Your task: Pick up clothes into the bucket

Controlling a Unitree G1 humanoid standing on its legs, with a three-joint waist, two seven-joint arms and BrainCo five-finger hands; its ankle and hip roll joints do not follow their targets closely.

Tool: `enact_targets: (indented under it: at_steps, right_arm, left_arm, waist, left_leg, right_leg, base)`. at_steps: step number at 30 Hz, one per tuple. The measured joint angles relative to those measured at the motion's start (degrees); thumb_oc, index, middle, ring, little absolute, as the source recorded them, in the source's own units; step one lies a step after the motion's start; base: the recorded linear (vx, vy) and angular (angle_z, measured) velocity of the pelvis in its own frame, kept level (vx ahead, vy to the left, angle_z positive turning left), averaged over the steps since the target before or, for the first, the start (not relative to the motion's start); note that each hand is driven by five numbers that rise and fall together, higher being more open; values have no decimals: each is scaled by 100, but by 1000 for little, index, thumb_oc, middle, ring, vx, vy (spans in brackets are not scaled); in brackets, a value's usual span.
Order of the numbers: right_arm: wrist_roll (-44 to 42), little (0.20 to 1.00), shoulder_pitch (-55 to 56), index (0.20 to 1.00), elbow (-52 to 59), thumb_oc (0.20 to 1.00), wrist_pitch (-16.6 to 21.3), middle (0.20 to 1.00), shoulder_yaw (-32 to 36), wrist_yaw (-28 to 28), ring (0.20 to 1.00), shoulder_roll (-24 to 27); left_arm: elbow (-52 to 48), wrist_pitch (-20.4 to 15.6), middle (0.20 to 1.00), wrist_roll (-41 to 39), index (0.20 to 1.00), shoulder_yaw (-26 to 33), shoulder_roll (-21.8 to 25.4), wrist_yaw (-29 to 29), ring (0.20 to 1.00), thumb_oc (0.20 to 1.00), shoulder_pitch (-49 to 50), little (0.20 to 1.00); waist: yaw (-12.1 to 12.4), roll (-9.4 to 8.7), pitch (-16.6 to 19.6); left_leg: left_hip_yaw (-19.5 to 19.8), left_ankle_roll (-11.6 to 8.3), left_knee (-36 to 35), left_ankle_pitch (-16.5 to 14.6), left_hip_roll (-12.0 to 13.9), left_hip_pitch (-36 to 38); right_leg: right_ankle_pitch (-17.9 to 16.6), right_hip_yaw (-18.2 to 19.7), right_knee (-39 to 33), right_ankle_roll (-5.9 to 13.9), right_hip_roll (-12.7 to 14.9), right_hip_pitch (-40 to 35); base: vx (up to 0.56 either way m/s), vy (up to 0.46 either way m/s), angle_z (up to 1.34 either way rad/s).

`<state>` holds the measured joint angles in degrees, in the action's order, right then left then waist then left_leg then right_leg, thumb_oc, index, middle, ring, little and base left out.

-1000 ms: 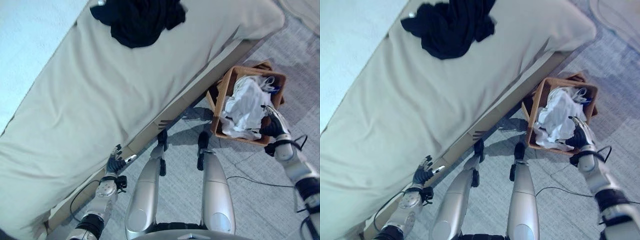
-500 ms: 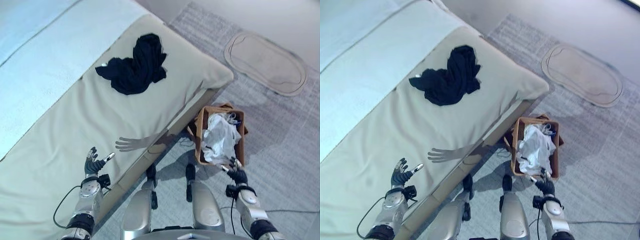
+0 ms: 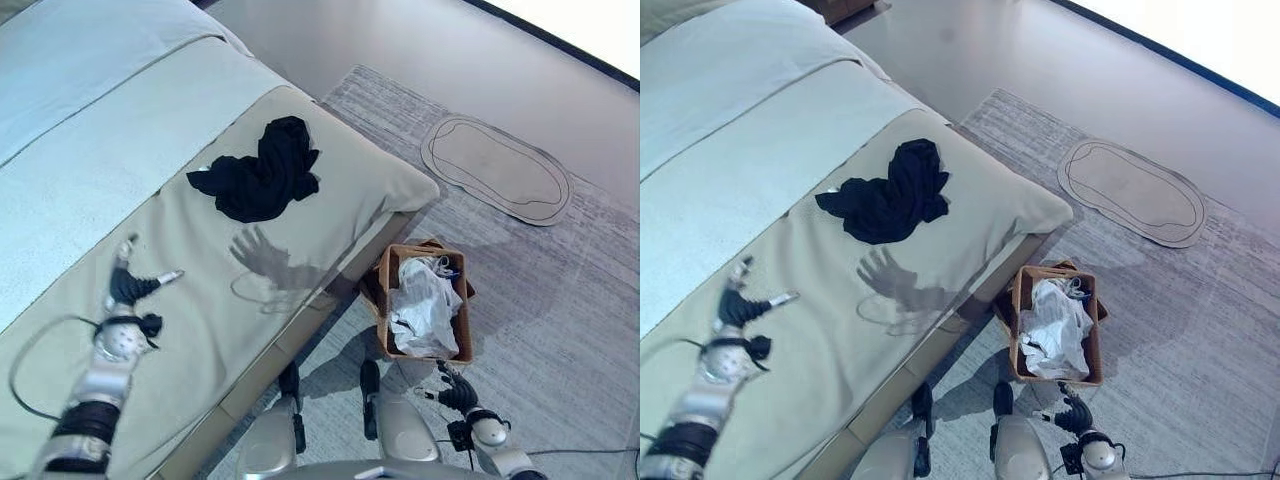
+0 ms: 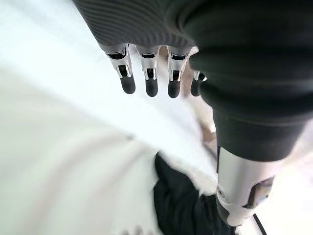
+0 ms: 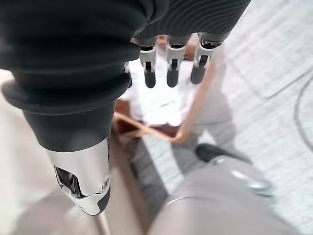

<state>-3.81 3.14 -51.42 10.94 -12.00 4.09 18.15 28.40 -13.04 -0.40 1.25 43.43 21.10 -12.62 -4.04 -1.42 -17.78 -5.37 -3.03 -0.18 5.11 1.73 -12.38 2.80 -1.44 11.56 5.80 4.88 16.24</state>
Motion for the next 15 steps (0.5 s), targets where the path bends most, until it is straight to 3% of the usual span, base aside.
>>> enact_targets:
  at_steps: [4,6,8,11,13,14,15]
  right_arm:
    - [23,1000,-13,1000,3,1000,2,1000,-18,1,1000,85]
    - [21,1000,-81,1000,98,1000,13,1000,-114,8,1000,122]
    - [21,1000,-144,1000,147,1000,23,1000,-170,10,1000,154]
    - [-40,1000,-222,1000,359,1000,75,1000,-223,48,1000,283]
    - [-150,1000,-332,1000,406,1000,130,1000,-204,93,1000,302]
    - [-243,1000,-407,1000,523,1000,164,1000,-225,116,1000,308]
    - [-264,1000,-425,1000,524,1000,176,1000,-231,133,1000,296]
  left_arm:
    - [152,54,1000,246,1000,-174,451,173,1000,1000,-831,1000]
    - [227,103,1000,417,1000,-520,904,293,1000,1000,-1437,1000]
    - [294,126,1000,445,1000,-705,1146,317,1000,1000,-1845,1000]
    - [945,260,1000,653,1000,-1788,1647,440,1000,1000,-3294,1000]
    - [1032,286,1000,666,1000,-1955,1762,512,1000,1000,-3769,1000]
    - [1041,330,1000,806,1000,-2441,1996,554,1000,1000,-4235,1000]
    - [1067,335,1000,911,1000,-2543,2018,557,1000,1000,-4380,1000]
  waist:
    - [-15,-38,-210]
    - [-184,-133,-518]
    - [-218,-169,-739]
    - [-313,-225,-1065]
    - [-372,-265,-1167]
    - [-454,-285,-1215]
    - [-493,-319,-1259]
  left_leg:
    - [-67,-24,352,-19,44,-353]
    - [-71,-158,761,-133,83,-721]
    - [-71,-170,981,-195,104,-937]
    - [-85,-190,1644,-426,220,-1621]
    - [-97,-208,1843,-457,271,-1935]
    - [-75,-206,2063,-479,326,-2257]
    - [-96,-230,2128,-514,345,-2309]
  right_leg:
    - [-13,67,255,-23,-45,309]
    - [45,97,531,-57,-75,638]
    - [74,107,701,-96,-96,829]
    - [110,187,1100,-149,-184,1447]
    - [68,244,1179,-166,-223,1727]
    - [56,241,1303,-169,-270,1981]
    - [52,282,1280,-167,-283,2042]
  base:
    - [-35,-44,-9]
    - [-47,-43,-4]
    - [-48,-19,-5]
    - [-96,-7,-13]
    - [-22,32,-20]
    - [40,50,-15]
    - [-5,65,-33]
